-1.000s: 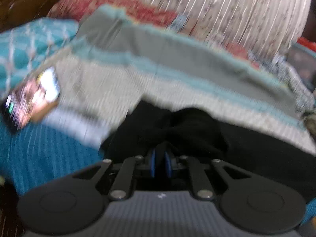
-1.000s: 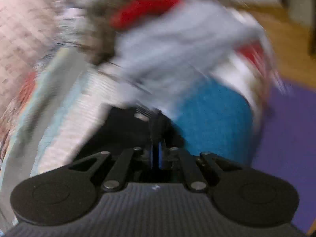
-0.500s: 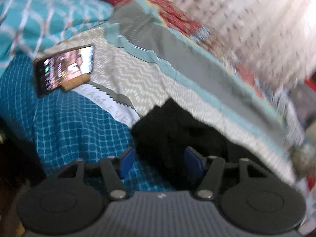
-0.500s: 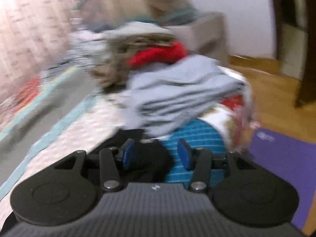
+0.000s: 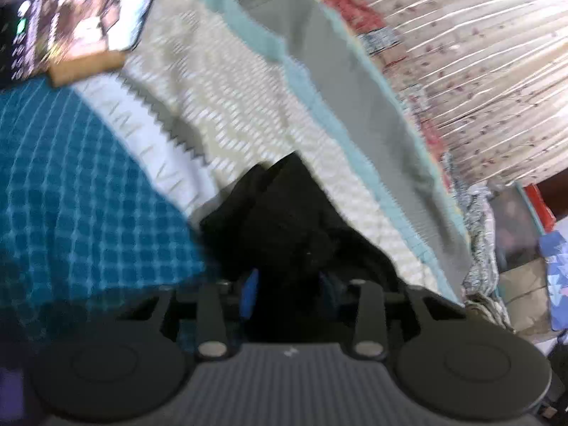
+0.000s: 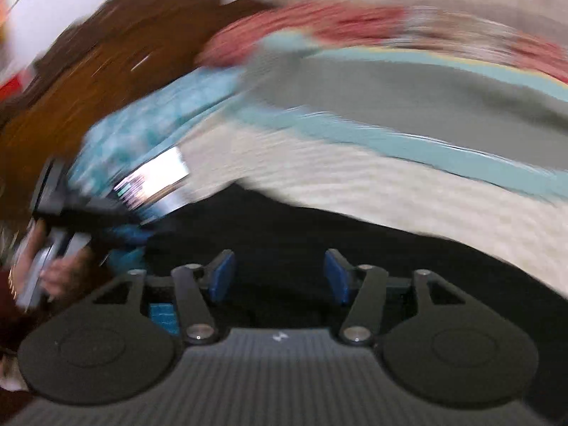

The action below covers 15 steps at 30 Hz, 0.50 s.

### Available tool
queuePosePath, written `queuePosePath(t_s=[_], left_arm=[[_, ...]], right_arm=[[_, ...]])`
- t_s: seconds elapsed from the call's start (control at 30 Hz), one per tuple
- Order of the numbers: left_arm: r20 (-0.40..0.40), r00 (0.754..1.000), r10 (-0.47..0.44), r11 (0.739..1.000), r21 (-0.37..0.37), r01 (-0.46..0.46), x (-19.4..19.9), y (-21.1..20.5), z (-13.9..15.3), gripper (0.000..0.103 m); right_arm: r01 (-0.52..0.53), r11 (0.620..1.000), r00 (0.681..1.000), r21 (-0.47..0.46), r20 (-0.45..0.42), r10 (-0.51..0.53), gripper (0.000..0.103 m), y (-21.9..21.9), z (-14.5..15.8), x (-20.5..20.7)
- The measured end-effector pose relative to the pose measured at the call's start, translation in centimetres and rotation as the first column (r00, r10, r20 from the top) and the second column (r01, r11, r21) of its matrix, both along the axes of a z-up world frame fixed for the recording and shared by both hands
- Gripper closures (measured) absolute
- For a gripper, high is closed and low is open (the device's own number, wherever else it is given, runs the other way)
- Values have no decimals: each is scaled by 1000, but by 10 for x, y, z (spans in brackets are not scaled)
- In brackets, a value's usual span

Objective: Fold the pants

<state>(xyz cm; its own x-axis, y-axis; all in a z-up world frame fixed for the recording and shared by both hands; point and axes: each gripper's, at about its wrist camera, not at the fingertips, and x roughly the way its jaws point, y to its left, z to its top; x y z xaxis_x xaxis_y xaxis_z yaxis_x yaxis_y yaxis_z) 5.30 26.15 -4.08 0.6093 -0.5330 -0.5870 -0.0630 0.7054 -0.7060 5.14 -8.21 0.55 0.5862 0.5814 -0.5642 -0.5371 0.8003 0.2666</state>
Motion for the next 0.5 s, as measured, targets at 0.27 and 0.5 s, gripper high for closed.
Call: queuePosePath(t_s=[0.27, 0.5], left_arm=[[252, 966, -64, 993, 112, 37, 1, -23, 48, 83], [453, 890, -46, 960, 268, -87, -13, -45, 39, 76]], right_arm=[[7, 957, 992, -288, 120, 29, 95, 111, -27, 43], [254, 891, 819, -377, 573, 9, 94, 123, -5, -13]])
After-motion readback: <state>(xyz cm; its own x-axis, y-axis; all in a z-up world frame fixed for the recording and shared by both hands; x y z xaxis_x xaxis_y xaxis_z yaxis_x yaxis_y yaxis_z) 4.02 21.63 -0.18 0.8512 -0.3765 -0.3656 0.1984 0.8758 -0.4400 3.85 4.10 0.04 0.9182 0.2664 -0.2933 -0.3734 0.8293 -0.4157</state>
